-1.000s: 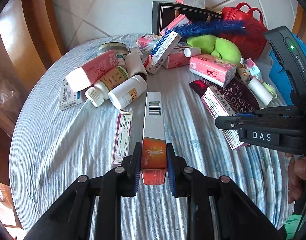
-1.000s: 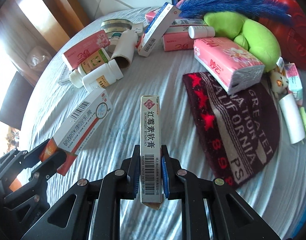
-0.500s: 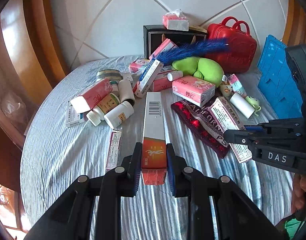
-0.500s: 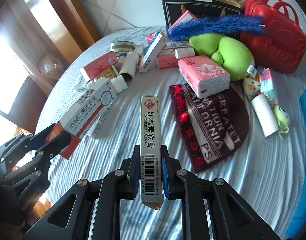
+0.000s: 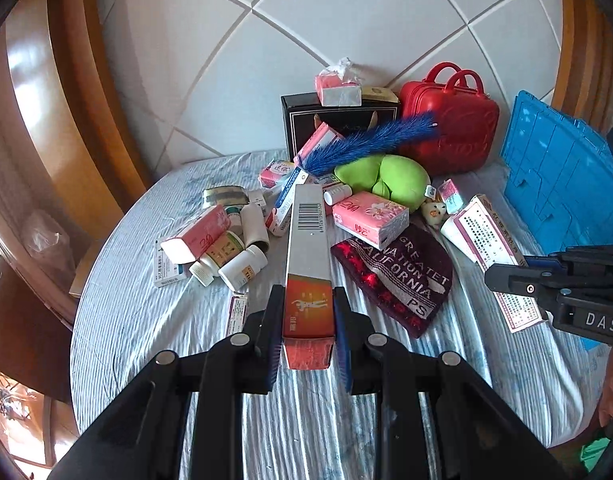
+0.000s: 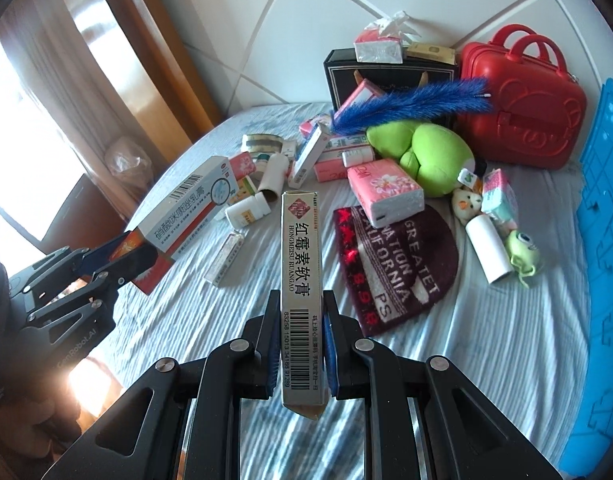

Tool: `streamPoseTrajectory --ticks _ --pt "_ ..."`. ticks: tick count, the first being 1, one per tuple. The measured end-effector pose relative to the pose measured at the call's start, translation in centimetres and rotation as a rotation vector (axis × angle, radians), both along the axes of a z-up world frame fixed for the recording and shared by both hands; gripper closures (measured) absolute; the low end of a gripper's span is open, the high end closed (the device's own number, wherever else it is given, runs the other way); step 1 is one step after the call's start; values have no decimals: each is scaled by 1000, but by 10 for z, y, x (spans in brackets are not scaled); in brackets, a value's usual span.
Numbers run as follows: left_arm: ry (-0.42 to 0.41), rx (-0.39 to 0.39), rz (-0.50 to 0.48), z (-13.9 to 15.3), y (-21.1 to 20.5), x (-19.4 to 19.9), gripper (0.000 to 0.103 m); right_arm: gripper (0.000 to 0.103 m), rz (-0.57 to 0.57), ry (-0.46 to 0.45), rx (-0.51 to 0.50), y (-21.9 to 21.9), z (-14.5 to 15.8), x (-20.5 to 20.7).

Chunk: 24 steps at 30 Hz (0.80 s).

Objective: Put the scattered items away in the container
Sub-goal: 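Lift and carry the white-orange box with the left gripper while the right carries the tube box to the bin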

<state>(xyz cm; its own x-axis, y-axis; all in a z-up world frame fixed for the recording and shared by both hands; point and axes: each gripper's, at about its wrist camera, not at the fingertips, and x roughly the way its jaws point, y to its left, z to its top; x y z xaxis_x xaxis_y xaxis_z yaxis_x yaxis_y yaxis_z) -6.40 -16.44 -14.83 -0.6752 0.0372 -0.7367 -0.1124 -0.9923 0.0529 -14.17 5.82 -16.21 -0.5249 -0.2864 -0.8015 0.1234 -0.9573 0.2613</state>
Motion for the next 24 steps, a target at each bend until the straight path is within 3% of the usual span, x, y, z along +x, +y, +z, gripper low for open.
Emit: streamPoseTrajectory --ticks 13,24 --pt "115 3 -33 74 49 14 81 85 -10 122 -37 50 62 35" --pt "204 10 -57 120 94 22 81 85 -36 206 -46 98 102 65"
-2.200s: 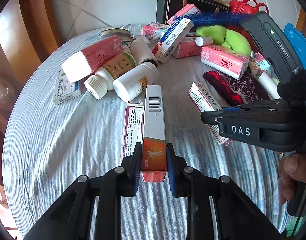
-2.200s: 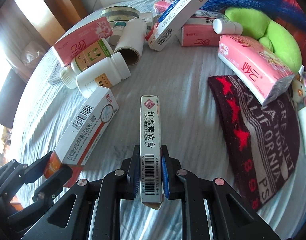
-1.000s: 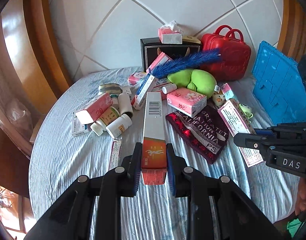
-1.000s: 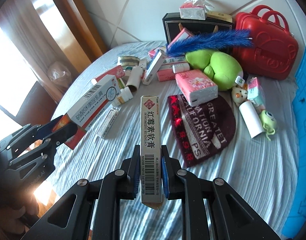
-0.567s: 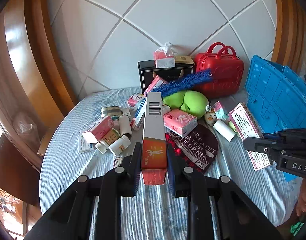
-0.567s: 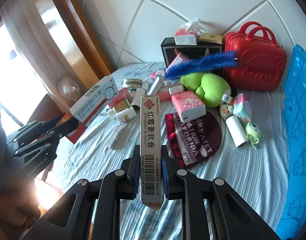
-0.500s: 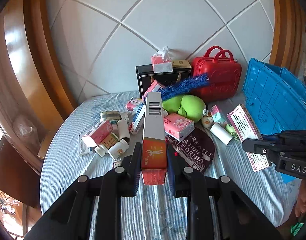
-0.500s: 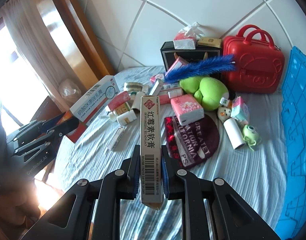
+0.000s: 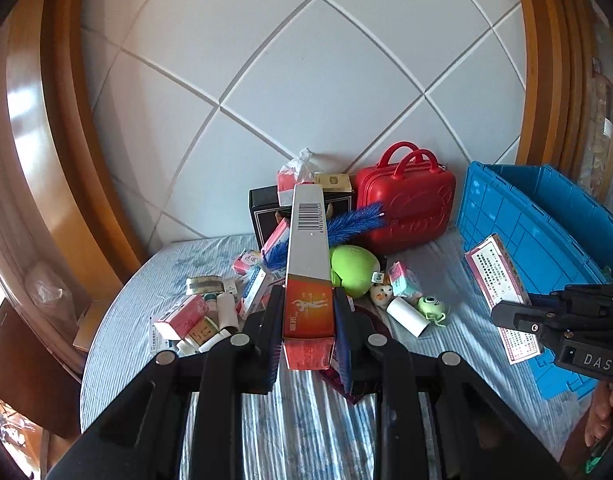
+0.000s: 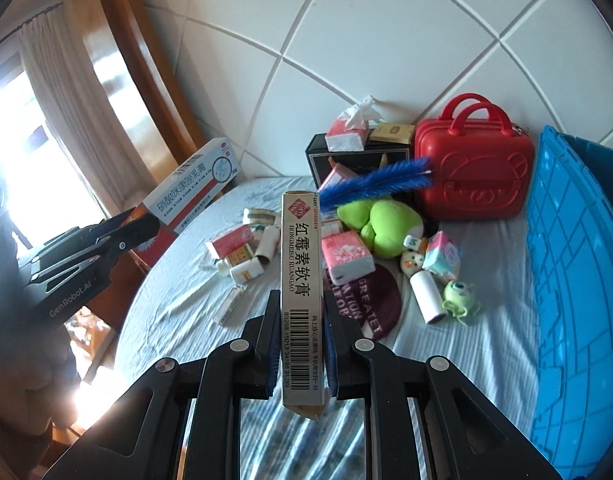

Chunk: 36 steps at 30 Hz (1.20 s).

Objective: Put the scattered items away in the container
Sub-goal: 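Lift and carry the white-orange box with the left gripper while the right carries the tube box to the bin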

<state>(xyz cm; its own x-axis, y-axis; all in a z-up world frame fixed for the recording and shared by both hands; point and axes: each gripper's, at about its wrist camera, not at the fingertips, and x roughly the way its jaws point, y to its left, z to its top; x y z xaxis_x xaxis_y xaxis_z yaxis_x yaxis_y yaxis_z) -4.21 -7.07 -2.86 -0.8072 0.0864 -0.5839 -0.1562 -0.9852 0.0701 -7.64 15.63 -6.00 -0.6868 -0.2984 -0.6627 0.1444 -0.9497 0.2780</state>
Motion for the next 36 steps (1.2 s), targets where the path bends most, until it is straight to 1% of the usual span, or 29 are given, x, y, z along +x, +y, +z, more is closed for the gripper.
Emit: streamPoseTrajectory --ticks 3,9,16,26,36 --pt "15 -2 -18 9 15 3 81 85 -9 26 14 12 9 11" --pt "29 -4 -61 23 49 7 81 85 -41 59 -4 41 26 31" --pt "64 -13 -118 40 92 13 81 85 -95 106 -2 77 45 56" --pt "84 -7 -209 54 153 20 81 85 -176 141 -5 126 63 86" --pt "113 -6 -320 69 224 18 81 85 -267 164 -8 174 74 105"
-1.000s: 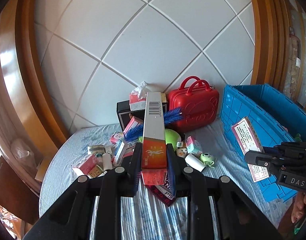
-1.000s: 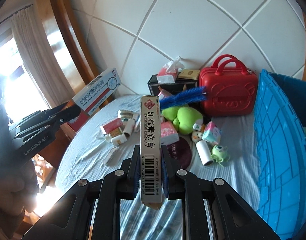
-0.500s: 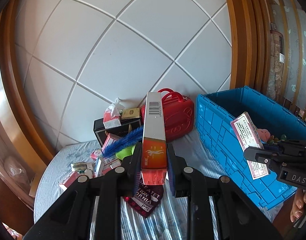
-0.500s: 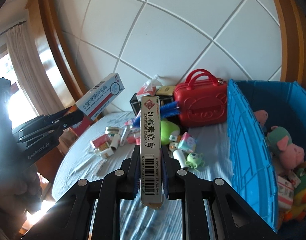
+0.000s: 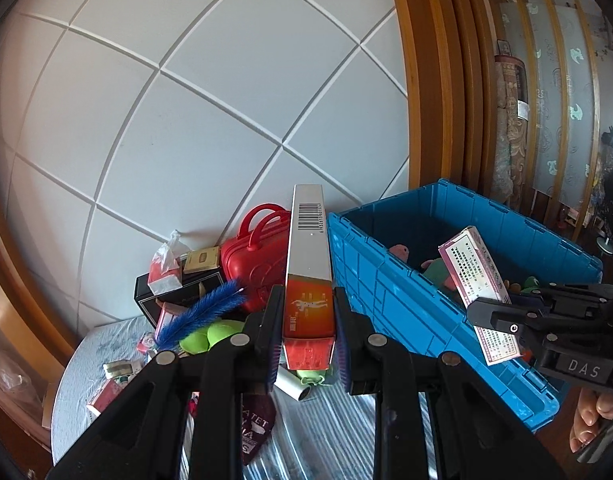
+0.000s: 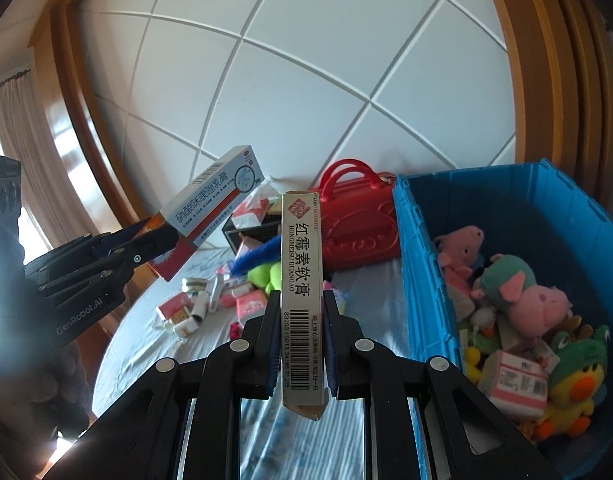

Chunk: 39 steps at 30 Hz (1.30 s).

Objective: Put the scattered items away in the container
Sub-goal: 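Lift and carry the white-orange box with the left gripper while the right carries the tube box to the bin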

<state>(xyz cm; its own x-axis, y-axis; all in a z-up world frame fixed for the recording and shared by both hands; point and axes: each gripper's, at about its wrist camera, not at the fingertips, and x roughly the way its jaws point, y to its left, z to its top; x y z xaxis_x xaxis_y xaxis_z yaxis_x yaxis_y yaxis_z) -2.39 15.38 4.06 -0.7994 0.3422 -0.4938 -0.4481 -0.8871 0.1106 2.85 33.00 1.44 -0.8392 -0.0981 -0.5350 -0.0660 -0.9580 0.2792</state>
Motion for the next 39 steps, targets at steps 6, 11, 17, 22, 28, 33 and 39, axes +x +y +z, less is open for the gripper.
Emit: streamPoseTrajectory --ticks 6,11,17,22,28,33,39 --pt "-6 5 -62 3 43 -11 81 85 -60 5 -7 30 1 7" --pt "-1 0 -119 7 80 -16 81 85 -107 9 -10 53 5 17" --pt "-2 -7 -168 10 117 -22 81 85 -178 8 -21 86 1 29" --pt "-15 -22 -204 6 144 -29 81 85 -243 12 -39 115 -1 40" --pt "-21 -36 -246 3 176 -34 81 85 -308 10 -46 145 -4 53" --pt "-22 -41 -284 4 200 -35 81 85 -354 3 -53 164 -5 62" --pt "-31 -44 -326 3 228 -38 81 85 -400 -11 -56 184 -10 72"
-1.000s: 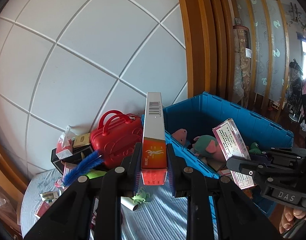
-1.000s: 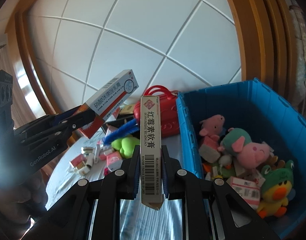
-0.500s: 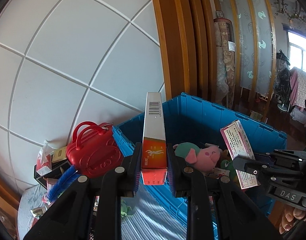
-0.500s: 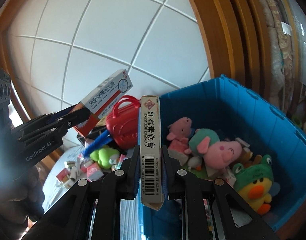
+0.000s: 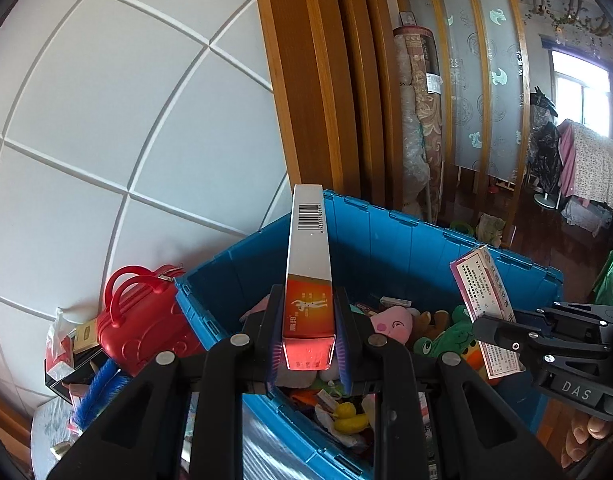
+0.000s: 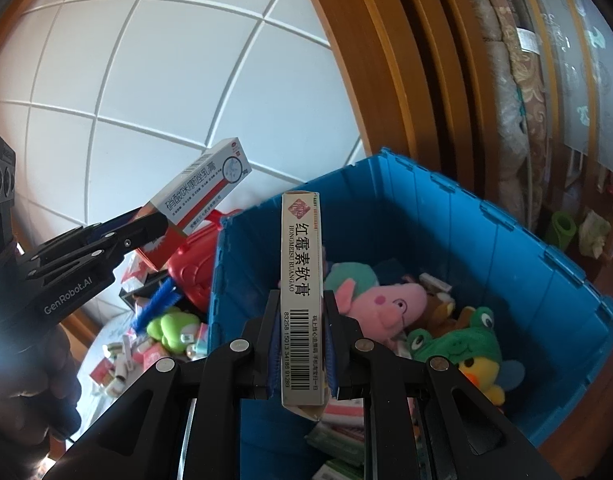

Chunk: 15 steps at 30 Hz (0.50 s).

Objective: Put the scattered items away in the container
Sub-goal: 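Lift and carry the white-orange box with the left gripper while the right carries the tube box to the bin, then open both grippers over the bin to drop the two medicine boxes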

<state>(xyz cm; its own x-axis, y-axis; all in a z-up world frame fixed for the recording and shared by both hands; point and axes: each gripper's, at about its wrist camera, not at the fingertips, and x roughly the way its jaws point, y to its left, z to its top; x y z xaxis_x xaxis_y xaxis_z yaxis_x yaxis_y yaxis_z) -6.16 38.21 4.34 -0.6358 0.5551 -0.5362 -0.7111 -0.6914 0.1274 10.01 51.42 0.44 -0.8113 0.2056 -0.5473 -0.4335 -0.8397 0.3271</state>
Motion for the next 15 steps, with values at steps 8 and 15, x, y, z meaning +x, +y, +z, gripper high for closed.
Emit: streamPoseTrajectory --ticks 8,15 --pt "-15 -7 -38 -5 27 0 81 85 -45 -15 -5 21 -7 9" --pt "-19 -8 -50 -5 37 0 81 85 -69 -24 -6 30 -10 14"
